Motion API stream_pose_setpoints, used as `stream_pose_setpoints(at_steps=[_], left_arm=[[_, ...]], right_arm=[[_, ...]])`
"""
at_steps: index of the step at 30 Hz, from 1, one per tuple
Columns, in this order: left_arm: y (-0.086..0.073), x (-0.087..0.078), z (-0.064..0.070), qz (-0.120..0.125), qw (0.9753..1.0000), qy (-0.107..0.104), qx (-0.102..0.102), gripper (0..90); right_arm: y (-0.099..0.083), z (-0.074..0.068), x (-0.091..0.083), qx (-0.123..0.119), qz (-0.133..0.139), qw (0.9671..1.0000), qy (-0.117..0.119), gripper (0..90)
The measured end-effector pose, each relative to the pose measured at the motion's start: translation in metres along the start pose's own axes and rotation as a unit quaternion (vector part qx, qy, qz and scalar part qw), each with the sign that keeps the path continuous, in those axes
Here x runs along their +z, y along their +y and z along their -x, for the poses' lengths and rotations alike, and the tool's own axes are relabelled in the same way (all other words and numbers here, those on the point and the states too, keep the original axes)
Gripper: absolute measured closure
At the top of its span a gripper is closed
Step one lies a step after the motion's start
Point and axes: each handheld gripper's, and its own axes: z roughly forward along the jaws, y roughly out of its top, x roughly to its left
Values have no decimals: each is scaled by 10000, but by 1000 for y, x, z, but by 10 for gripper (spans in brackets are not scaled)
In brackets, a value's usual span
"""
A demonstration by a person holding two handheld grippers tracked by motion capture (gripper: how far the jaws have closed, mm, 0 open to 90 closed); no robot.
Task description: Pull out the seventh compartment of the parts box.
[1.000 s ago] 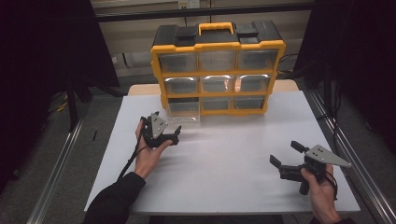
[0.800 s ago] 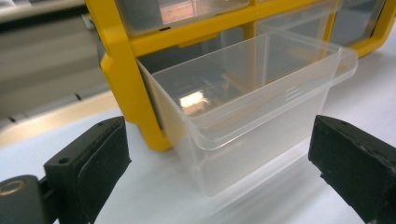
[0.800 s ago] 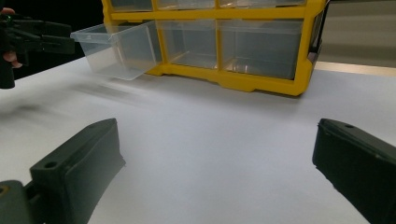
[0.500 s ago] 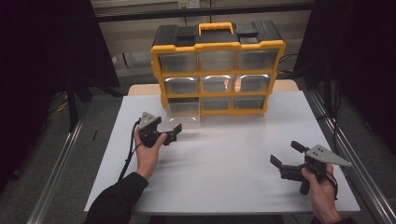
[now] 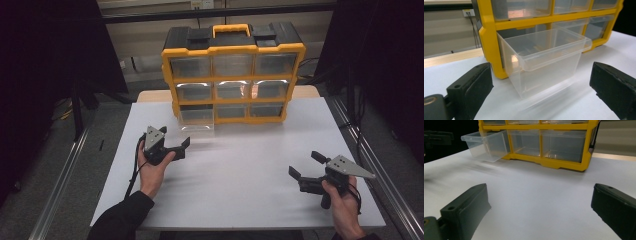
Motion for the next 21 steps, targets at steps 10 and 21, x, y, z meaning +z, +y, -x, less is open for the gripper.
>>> stream_pose_setpoints(at_steps=[10,21], left_arm=[[-4,-25,1,135,9997,-89,178,32],[-12,-58,-6,221,9998,-2,-3,32]], right_arm=[[0,0,0,-5,0,10000,6,9],[0,0,0,-8,-10,10000,-16,10]])
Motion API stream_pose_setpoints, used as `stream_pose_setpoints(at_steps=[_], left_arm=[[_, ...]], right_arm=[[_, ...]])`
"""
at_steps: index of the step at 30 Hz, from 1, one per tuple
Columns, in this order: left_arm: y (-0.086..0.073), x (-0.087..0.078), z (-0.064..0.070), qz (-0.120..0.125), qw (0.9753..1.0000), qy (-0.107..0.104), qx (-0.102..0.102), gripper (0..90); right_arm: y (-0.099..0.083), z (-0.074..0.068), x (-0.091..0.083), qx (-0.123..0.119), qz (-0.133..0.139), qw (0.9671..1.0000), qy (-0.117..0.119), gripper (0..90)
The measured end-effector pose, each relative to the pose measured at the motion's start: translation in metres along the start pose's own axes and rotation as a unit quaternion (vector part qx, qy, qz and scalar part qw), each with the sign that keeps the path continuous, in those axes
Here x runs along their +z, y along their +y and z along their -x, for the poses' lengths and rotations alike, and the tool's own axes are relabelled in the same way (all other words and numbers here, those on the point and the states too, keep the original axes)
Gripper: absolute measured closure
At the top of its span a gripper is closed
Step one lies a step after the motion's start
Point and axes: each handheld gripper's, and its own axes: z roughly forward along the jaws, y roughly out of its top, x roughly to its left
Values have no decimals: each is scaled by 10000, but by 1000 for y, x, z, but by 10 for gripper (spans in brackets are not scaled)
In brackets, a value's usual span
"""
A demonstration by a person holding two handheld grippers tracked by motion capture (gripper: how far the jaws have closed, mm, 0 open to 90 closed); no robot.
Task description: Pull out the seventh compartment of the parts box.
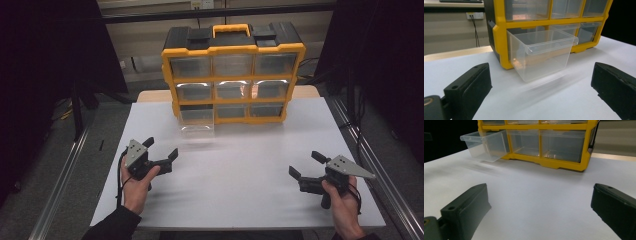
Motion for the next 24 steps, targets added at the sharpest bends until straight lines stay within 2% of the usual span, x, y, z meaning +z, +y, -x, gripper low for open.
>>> stream_pose_setpoints(at_steps=[5,6,10,13,16,18,19,24], left_arm=[[-3,-10,2,-16,10000,16,13,39],[-3,-14,2,-49,9999,91,84,39],[-4,-21,3,-2,9998,158,105,39],[-6,-28,4,-75,9999,140,55,39],[-9,-31,6,-17,9996,175,-204,36],[-11,-35,4,-23,9996,132,-246,24],[-12,-37,4,-43,9995,204,-237,24],[-16,-42,-1,-223,9994,257,12,23]], right_arm=[[0,1,0,10,3,10000,-29,11],[0,0,0,11,0,10000,-29,11],[0,0,0,28,-1,10000,-34,11],[0,1,-1,11,10,10000,-32,11],[0,1,-1,11,2,10000,-29,11],[0,1,-1,16,-2,10000,-35,11],[0,1,-1,11,-2,10000,-31,11],[0,1,-1,41,-4,10000,-44,11]])
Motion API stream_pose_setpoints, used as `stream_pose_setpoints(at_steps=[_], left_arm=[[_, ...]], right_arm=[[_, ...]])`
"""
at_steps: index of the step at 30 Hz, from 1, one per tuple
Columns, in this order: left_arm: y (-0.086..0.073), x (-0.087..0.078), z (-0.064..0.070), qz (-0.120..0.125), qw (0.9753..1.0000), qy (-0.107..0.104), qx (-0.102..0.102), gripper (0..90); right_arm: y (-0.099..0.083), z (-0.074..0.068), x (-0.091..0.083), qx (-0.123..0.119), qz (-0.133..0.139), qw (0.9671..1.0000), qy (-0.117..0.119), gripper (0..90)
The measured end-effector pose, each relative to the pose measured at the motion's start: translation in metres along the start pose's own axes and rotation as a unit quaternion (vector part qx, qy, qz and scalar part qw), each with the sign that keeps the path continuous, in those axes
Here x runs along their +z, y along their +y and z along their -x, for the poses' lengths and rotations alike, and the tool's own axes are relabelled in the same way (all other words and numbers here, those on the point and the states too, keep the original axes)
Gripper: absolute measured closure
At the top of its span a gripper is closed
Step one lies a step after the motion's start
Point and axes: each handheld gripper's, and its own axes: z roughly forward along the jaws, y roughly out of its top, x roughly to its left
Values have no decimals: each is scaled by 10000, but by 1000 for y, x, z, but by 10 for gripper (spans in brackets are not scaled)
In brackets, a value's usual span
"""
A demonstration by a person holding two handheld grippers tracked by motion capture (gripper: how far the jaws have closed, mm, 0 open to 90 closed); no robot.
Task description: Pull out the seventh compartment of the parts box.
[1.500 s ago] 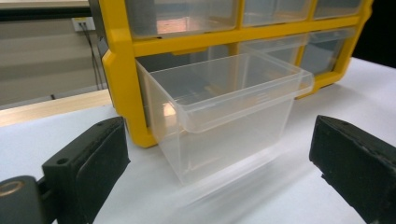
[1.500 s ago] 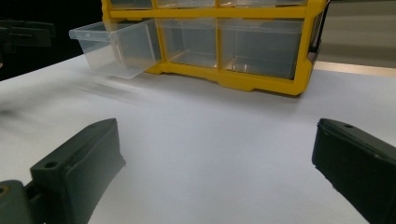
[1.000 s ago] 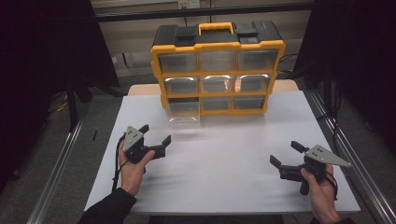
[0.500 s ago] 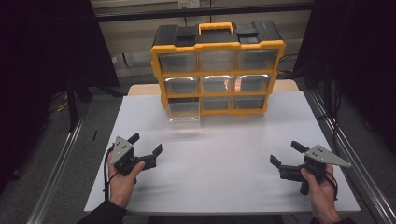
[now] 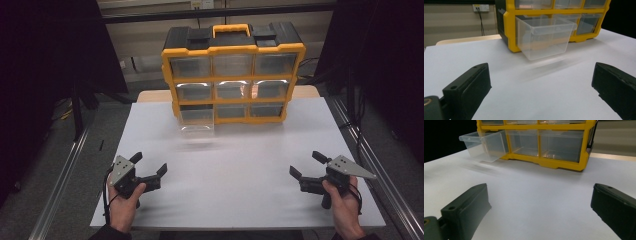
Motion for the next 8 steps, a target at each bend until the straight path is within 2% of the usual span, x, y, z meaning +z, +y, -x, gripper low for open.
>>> stream_pose_setpoints(at_steps=[1,2,5,6,8], left_arm=[[0,-1,-2,-69,9999,51,136,24],[-1,1,-3,-71,10000,18,40,28],[0,6,-6,-70,9999,-2,-84,30],[0,6,-7,-93,9999,115,33,32],[0,8,-8,-109,9999,91,7,32]], right_arm=[[0,0,0,-7,-1,10000,-1,11],[0,0,0,-13,2,10000,9,11],[0,0,2,-50,11,10000,27,11],[0,0,2,-8,12,10000,37,11],[0,1,2,-19,-10,10000,17,11]])
